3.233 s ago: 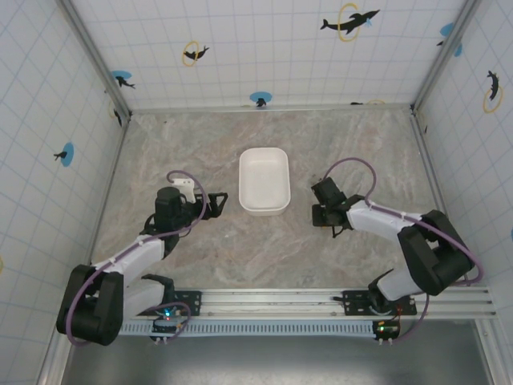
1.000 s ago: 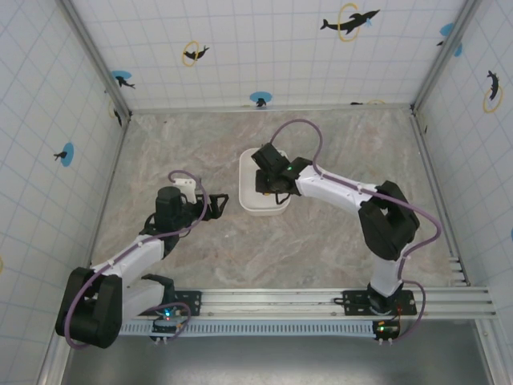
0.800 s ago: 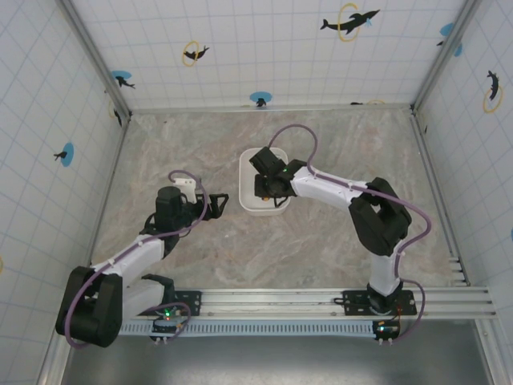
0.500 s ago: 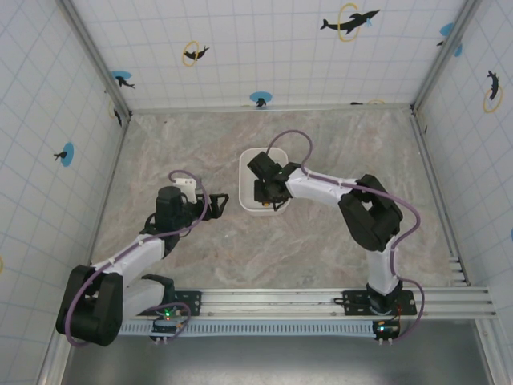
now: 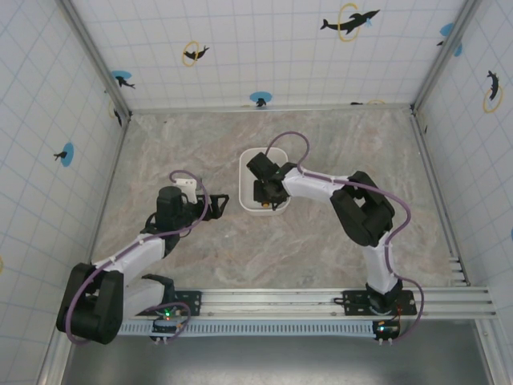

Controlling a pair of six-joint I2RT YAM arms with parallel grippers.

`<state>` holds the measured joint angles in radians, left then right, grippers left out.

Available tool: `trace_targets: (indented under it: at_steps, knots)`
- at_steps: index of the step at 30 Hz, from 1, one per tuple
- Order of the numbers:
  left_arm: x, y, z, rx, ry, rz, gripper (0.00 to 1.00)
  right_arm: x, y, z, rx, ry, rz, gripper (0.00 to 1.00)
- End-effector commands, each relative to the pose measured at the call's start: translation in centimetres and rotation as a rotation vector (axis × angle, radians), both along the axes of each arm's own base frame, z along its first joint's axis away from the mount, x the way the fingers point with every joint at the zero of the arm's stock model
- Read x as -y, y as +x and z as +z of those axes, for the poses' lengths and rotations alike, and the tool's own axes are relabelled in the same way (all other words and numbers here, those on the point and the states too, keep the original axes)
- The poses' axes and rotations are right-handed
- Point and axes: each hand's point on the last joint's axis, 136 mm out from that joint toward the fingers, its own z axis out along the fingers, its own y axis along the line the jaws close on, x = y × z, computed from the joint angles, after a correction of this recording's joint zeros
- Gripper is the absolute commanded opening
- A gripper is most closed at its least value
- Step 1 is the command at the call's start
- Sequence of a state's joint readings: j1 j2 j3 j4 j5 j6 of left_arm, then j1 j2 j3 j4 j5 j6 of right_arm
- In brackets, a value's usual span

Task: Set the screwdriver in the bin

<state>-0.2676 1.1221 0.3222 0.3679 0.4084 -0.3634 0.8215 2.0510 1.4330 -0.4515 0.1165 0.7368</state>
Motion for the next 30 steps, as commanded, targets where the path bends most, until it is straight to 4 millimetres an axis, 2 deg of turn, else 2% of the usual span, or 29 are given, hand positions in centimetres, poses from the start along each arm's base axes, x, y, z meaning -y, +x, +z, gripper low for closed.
trace_targets:
  at_steps: [1, 4, 7, 20, 25, 30]
  knots:
    - [0.5, 0.3, 0.5, 0.031, 0.010, -0.031, 0.98, -0.8, 0.8, -0.1, 0.002, 0.018, -0.009, 0.20]
    - [0.5, 0.3, 0.5, 0.029, 0.013, -0.032, 0.98, -0.7, 0.9, 0.0, 0.005, 0.015, -0.010, 0.30]
    - [0.5, 0.3, 0.4, 0.027, 0.012, -0.032, 0.98, -0.6, 0.9, 0.3, 0.009, 0.012, -0.009, 0.35]
    - [0.5, 0.2, 0.4, 0.027, 0.009, -0.033, 0.98, -0.8, 1.3, 1.6, 0.033, 0.023, -0.007, 0.51]
    - [0.4, 0.2, 0.7, 0.035, 0.011, -0.030, 0.98, -0.8, 1.6, 3.4, 0.058, 0.027, 0.006, 0.56]
    - [0.1, 0.3, 1.3, 0.049, 0.030, -0.021, 0.98, -0.3, 1.7, 6.9, 0.101, 0.016, 0.039, 0.58]
